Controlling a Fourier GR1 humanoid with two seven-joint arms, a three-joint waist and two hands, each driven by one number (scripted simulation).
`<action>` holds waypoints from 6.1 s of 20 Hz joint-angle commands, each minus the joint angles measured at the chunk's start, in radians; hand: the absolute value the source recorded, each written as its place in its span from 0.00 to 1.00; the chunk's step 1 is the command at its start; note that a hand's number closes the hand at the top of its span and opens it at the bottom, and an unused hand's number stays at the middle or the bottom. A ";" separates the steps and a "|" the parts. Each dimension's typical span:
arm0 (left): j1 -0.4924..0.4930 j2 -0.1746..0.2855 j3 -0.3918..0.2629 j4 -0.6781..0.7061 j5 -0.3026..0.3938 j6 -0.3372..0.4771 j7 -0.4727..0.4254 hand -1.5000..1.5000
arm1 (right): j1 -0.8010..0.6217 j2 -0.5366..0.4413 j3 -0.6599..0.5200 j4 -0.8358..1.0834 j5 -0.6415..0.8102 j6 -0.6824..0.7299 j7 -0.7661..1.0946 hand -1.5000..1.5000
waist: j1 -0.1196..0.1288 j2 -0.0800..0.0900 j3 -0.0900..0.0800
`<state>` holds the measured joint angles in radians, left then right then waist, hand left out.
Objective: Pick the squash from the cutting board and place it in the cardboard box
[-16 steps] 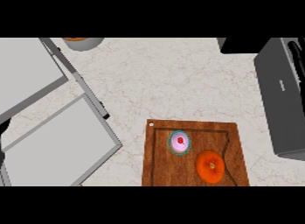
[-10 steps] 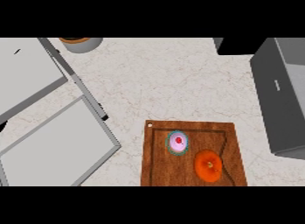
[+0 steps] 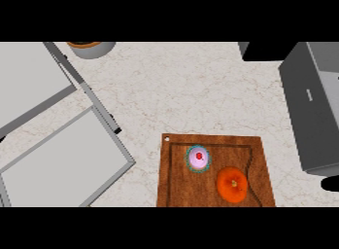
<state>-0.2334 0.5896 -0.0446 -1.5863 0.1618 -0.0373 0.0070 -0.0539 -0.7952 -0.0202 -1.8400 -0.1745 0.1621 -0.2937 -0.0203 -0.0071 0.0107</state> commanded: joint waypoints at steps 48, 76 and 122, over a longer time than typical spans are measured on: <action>0.050 -0.215 -0.011 0.030 -0.164 -0.119 -0.088 0.50 | -0.167 0.177 0.831 -0.281 0.964 0.360 0.951 0.00 | 0.026 0.008 -0.011; 0.023 -0.259 0.075 0.012 -0.189 -0.199 -0.048 0.50 | -0.084 0.211 0.782 0.003 1.082 0.225 0.717 0.00 | 0.017 0.008 -0.011; 0.035 -0.342 0.129 -0.039 -0.271 -0.245 -0.002 0.50 | 0.182 -0.415 0.048 -0.042 -0.016 -0.381 -0.188 1.00 | 0.000 0.011 -0.012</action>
<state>-0.2404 0.3601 0.2001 -1.6334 -0.0690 -0.3059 0.0512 0.1721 -1.1885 0.1496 -1.9572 -0.0329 -0.2864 -0.5280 -0.0298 -0.0074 0.0109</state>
